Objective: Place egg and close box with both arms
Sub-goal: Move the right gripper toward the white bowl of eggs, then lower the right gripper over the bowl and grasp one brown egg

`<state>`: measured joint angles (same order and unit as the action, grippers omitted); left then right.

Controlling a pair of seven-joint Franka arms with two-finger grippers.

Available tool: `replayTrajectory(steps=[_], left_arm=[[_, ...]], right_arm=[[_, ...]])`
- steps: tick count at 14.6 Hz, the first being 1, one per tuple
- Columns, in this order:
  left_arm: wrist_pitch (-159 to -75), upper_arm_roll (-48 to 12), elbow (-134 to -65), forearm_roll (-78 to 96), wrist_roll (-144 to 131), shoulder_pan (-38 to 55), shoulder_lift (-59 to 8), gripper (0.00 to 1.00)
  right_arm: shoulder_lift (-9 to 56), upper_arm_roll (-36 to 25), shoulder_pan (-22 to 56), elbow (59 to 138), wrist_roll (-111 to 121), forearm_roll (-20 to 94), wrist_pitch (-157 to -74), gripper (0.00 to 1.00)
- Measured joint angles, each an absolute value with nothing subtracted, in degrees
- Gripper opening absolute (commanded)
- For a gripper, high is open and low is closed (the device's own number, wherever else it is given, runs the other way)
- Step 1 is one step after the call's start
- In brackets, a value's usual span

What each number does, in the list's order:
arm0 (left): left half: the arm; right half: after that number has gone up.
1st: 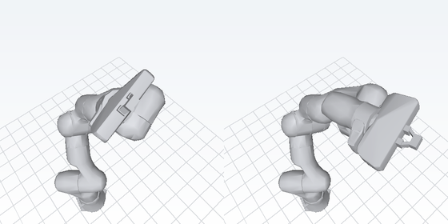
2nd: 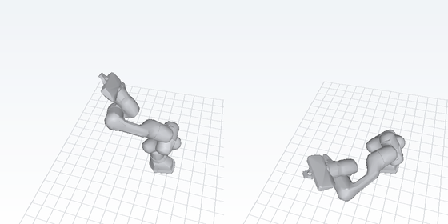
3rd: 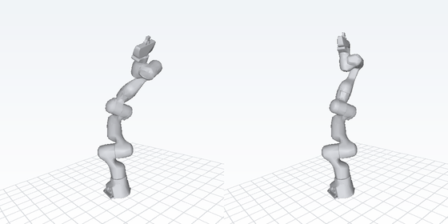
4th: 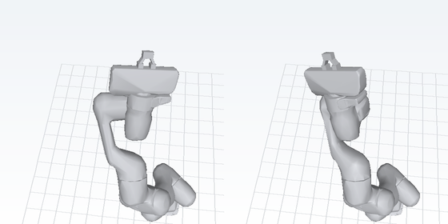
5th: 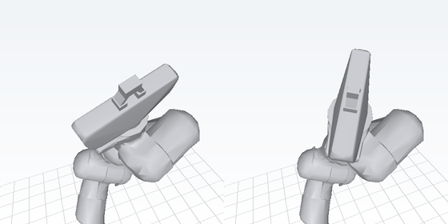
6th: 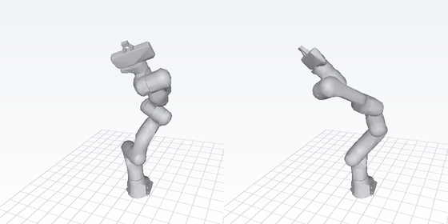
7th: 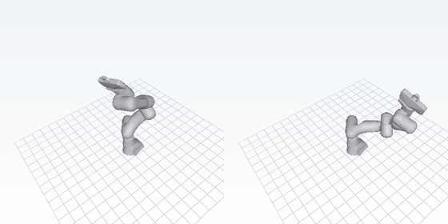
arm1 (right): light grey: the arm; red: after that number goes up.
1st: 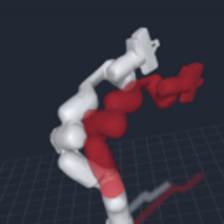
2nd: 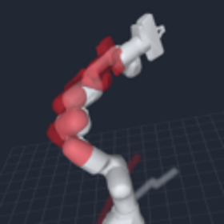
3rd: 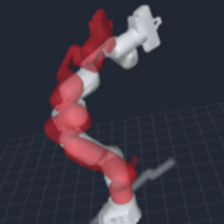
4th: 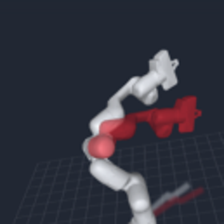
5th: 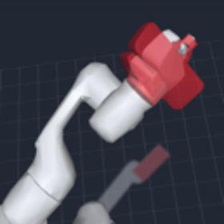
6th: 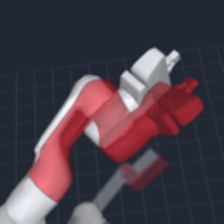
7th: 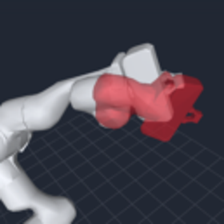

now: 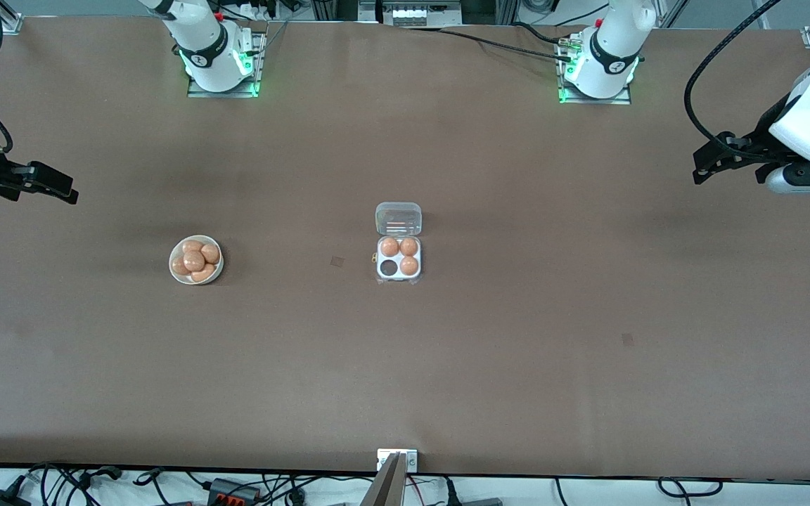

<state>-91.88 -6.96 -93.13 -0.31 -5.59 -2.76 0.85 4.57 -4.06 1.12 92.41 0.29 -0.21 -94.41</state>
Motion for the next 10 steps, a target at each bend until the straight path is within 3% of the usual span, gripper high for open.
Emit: replayTrajectory(steps=[5,10], left_arm=[[-91.88,-6.96,-93.09,-0.31,-5.58,-2.77,0.85,1.0],[-91.88,-6.99,-93.05,-0.31,-5.55,-2.76,0.85,1.0]], right_arm=[[6.08,-4.1,1.06,92.74,0.29,-0.21,-94.88,1.0],[14.24,-4.1,1.04,93.27,0.25,-0.18,-99.85,1.0]])
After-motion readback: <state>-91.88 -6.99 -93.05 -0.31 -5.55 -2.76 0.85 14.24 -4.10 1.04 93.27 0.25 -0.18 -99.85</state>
